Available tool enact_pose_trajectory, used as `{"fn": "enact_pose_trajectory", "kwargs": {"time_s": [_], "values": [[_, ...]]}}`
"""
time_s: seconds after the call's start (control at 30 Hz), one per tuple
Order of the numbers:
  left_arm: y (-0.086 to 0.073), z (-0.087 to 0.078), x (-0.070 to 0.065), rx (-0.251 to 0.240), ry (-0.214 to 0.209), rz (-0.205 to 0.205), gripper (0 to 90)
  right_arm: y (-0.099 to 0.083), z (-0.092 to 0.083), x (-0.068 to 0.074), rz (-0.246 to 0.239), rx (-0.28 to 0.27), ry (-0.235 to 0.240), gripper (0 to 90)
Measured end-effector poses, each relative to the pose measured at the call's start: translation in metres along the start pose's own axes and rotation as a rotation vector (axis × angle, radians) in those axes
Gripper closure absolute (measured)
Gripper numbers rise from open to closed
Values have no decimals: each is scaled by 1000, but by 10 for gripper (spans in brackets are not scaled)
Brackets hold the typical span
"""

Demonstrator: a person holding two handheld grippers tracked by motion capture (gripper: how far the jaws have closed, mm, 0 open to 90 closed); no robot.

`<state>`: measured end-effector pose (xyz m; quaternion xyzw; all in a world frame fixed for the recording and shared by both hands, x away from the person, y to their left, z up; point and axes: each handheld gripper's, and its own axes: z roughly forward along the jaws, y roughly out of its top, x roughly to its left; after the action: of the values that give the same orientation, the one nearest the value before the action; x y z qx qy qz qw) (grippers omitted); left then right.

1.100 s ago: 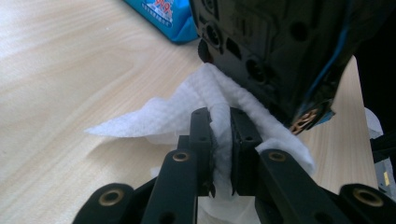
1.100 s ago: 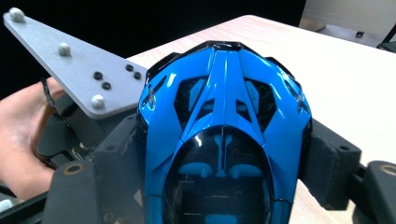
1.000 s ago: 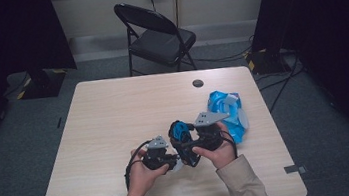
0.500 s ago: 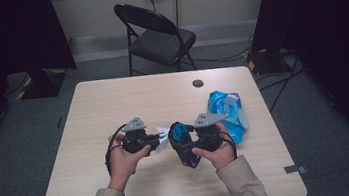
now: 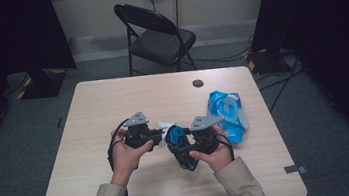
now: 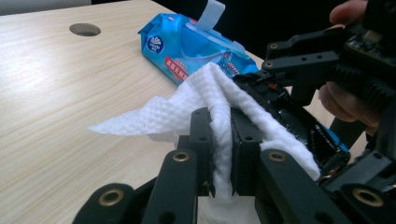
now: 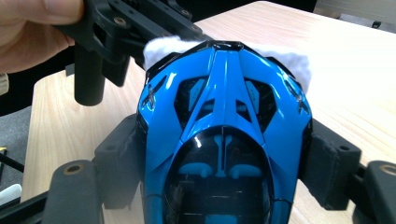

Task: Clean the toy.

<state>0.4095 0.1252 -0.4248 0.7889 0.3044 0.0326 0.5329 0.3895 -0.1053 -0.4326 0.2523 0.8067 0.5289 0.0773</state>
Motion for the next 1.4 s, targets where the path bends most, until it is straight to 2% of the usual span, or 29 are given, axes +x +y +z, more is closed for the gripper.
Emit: {"fn": "enact_pose_trajectory", "kwargs": {"time_s": [0.2,0.53,0.7,1.0,1.27,1.4], "values": [[-5,5,-2,16,-4,1,818,1,0,0,2,-3,-2,250],[-20,15,-4,25,-33,-21,819,2,-1,0,9,-11,-4,250],[-25,20,-7,30,-38,-15,820,2,-2,-2,12,-13,-4,250],[-42,34,-13,71,-60,-6,819,3,-5,-4,23,-26,-8,250],[-60,46,-18,111,-83,-16,818,4,-6,-6,28,-33,-8,250],[-63,51,-20,120,-88,-23,818,5,-7,-7,29,-34,-8,250]]}}
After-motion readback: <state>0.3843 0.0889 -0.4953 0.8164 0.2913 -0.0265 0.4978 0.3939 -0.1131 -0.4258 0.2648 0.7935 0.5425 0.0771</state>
